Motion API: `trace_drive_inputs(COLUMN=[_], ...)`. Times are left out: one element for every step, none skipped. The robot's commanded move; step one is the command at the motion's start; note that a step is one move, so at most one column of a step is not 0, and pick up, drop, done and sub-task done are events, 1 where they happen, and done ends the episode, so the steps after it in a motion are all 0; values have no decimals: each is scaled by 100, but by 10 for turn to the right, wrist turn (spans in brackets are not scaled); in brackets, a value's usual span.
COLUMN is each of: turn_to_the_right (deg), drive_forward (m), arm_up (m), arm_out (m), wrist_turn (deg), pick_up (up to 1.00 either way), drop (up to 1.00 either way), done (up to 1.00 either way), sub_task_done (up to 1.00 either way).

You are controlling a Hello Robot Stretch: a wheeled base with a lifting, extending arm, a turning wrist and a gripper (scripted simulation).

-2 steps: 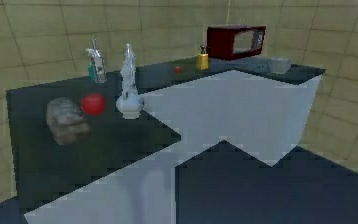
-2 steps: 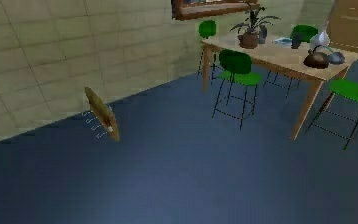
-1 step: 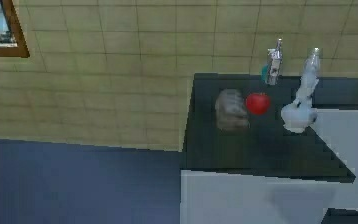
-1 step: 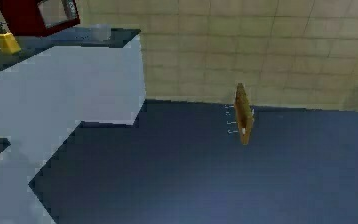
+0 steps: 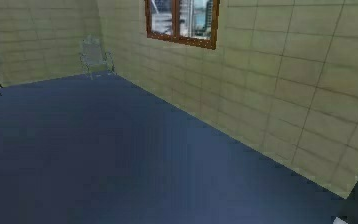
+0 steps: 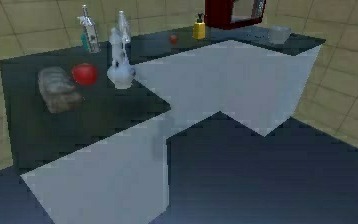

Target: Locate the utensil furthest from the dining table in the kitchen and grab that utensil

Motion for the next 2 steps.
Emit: trace_drive_inputs(turn_to_the_right=[-120, 450], drive_forward=[0, 0], arm_up=[0, 0], arm_out=[0, 0], wrist_turn=[0, 0], pick_up=[0, 0], drop=[0, 0], done=[0, 0], sub_task_done=[0, 0])
